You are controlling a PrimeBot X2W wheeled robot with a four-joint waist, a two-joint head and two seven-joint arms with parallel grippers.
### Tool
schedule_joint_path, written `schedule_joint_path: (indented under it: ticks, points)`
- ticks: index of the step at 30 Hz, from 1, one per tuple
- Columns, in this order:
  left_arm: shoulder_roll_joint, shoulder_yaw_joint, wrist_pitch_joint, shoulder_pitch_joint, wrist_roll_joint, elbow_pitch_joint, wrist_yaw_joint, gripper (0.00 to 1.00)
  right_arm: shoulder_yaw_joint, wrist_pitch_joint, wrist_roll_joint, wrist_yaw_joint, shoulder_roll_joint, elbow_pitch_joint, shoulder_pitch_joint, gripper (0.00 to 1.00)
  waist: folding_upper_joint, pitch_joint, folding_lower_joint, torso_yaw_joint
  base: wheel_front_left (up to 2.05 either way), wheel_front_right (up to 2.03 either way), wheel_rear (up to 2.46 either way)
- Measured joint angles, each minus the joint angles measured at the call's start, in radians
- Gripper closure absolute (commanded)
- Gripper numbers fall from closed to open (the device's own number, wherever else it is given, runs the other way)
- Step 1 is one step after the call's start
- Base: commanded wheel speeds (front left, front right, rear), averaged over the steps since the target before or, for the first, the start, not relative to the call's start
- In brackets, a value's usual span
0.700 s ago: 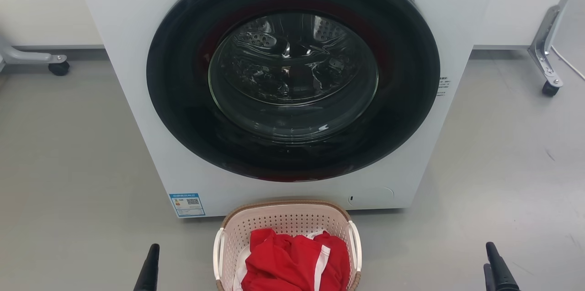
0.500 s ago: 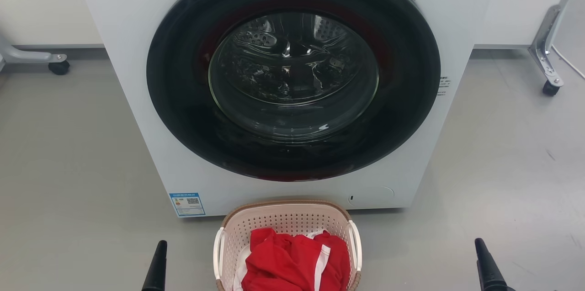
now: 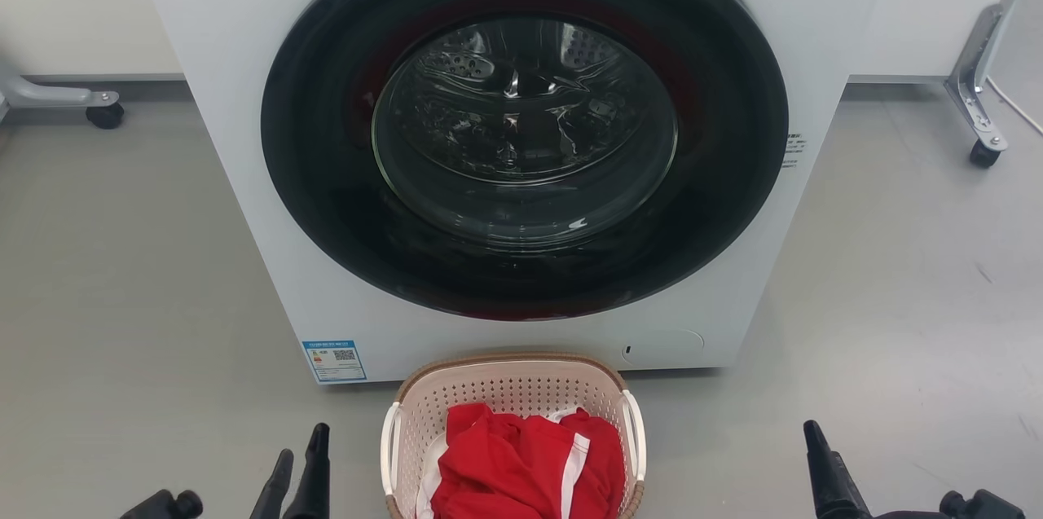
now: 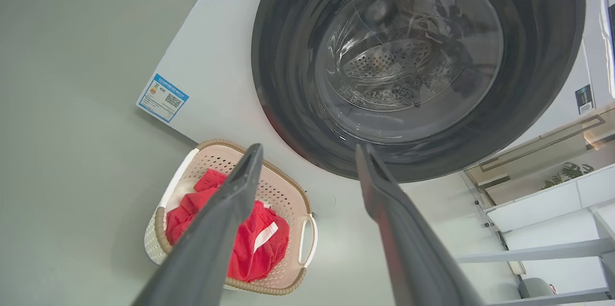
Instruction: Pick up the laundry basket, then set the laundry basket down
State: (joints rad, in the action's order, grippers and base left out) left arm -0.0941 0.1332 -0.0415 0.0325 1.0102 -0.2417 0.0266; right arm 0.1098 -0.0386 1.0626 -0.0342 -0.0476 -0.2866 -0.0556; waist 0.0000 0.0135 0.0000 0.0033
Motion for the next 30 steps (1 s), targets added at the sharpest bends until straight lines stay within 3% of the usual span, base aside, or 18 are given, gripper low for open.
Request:
schedule_joint_path:
  ticks: [30]
  points:
    - [-0.028, 0.124, -0.109, 0.0, -0.495, 0.025, -0.081, 0.0, 0.156, -0.111, -0.436, 0.06, -0.015, 0.012, -0.017, 0.0, 0.0, 0.006, 0.0, 0.003, 0.0, 0.0, 0.0]
